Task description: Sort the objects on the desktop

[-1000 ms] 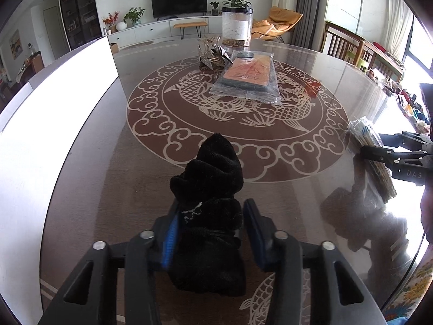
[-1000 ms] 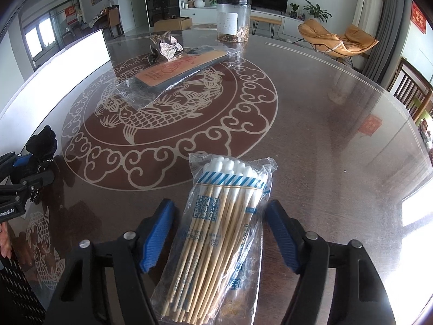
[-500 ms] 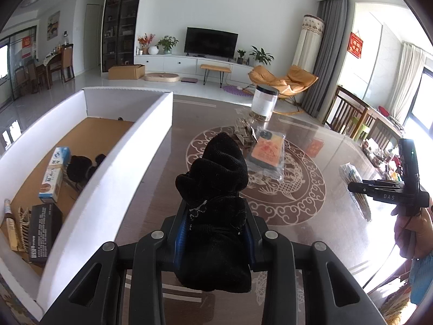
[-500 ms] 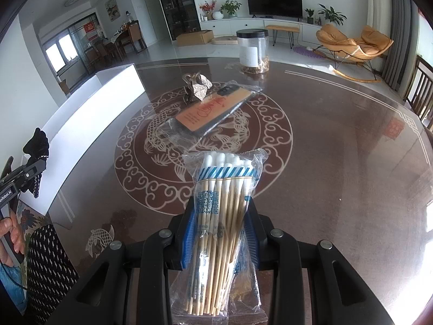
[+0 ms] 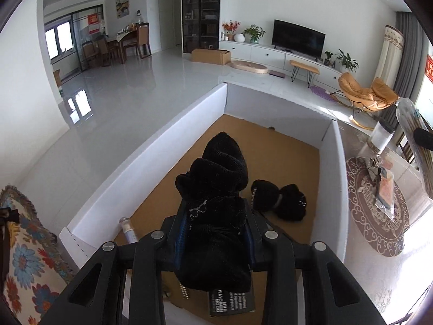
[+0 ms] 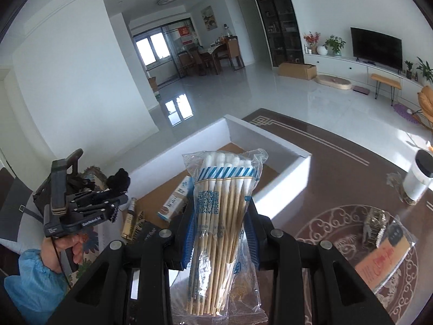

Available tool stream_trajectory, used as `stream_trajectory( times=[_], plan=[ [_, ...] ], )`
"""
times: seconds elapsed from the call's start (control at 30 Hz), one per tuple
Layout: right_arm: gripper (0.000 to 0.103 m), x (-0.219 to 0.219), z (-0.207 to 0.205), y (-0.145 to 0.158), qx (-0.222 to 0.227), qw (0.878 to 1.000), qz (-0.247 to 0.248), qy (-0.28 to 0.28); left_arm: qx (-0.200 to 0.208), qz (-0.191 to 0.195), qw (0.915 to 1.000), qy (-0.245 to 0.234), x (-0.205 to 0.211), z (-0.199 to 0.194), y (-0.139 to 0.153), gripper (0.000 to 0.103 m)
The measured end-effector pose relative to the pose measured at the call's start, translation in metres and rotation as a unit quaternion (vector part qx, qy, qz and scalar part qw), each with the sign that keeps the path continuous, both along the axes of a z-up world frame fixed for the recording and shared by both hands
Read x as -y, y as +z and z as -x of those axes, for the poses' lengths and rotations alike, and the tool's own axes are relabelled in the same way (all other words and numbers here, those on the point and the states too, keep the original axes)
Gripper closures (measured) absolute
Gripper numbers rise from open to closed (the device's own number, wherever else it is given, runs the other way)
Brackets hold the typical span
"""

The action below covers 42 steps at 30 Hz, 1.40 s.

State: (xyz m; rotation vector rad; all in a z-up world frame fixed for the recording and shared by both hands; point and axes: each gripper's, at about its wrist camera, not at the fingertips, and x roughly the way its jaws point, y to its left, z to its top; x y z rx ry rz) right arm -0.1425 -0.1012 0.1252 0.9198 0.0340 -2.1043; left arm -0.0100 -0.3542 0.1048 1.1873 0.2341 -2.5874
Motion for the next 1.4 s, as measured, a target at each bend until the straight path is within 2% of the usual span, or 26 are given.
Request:
stream_trajectory(
  times=[0.07, 0.17, 0.3, 0.33, 0.4, 0.43, 0.5, 0.63, 0.77, 0.83, 0.9, 0.97, 1.03, 1.1, 1.23, 1.33, 1.4],
  plan=[
    [0.069, 0.053, -0.003, -0.012, 0.008, 0.999, 0.001, 0.039, 0.022, -0.015, 0.9994, 0.022, 0.023, 0.005, -0.016, 0.069],
    [0.069, 0.121, -0.008, -0.050, 0.041, 0.995, -0.021, 0.083, 0.057, -0.027, 0.9972, 0.041, 0.044, 0.013, -0.041, 0.069],
    [0.066, 0.180, -0.018, -0.109, 0.088, 0.984, -0.086, 0.131, 0.106, -0.032, 0.9928, 0.046, 0.049, 0.022, -0.070, 0.066],
    [0.063, 0.190, -0.020, -0.122, 0.094, 0.980, -0.110, 0.133, 0.118, -0.033, 0.9913, 0.049, 0.049, 0.022, -0.077, 0.064],
    [0.048, 0.200, -0.023, -0.137, 0.101, 0.977, -0.130, 0.137, 0.126, -0.027, 0.9901, 0.056, 0.048, 0.022, -0.080, 0.064],
    [0.044, 0.201, -0.023, -0.140, 0.099, 0.978, -0.130, 0.133, 0.119, -0.023, 0.9908, 0.060, 0.047, 0.020, -0.078, 0.062],
    [0.038, 0.194, -0.023, -0.137, 0.098, 0.981, -0.116, 0.120, 0.105, -0.007, 0.9923, 0.066, 0.044, 0.015, -0.072, 0.042],
    [0.029, 0.152, -0.018, -0.112, 0.085, 0.988, -0.079, 0.100, 0.069, 0.009, 0.9957, 0.060, 0.023, 0.005, -0.044, 0.039],
    [0.015, 0.087, -0.016, -0.075, 0.045, 0.995, -0.056, 0.069, 0.012, 0.002, 0.9999, 0.008, -0.036, 0.001, 0.000, 0.035],
    [0.013, 0.039, -0.017, -0.066, 0.029, 0.997, -0.049, 0.042, -0.013, -0.001, 0.9994, -0.031, -0.081, 0.001, 0.019, 0.029],
    [0.008, -0.014, -0.018, -0.066, 0.012, 0.999, -0.052, 0.006, -0.035, -0.002, 0.9965, -0.076, -0.131, 0.000, 0.032, 0.007],
    [0.007, -0.073, -0.020, -0.076, 0.001, 0.997, -0.065, -0.041, -0.053, -0.001, 0.9914, -0.120, -0.180, -0.003, 0.035, 0.000],
    [0.007, -0.135, -0.025, -0.098, 0.001, 0.991, -0.091, -0.094, -0.052, -0.012, 0.9859, -0.158, -0.226, 0.001, 0.023, 0.000],
    [0.007, -0.196, -0.034, -0.122, 0.010, 0.981, -0.123, -0.151, -0.038, -0.034, 0.9820, -0.182, -0.264, 0.011, -0.003, 0.000],
    [0.007, -0.295, -0.053, -0.174, 0.048, 0.952, -0.173, -0.248, 0.011, -0.080, 0.9785, -0.190, -0.307, 0.029, -0.074, 0.000],
    [0.007, -0.345, -0.071, -0.196, 0.066, 0.936, -0.175, -0.297, 0.032, -0.074, 0.9808, -0.178, -0.323, 0.036, -0.113, 0.000],
    [0.007, -0.360, -0.079, -0.203, 0.062, 0.930, -0.175, -0.318, 0.040, -0.059, 0.9820, -0.175, -0.331, 0.043, -0.129, 0.000]
  ],
)
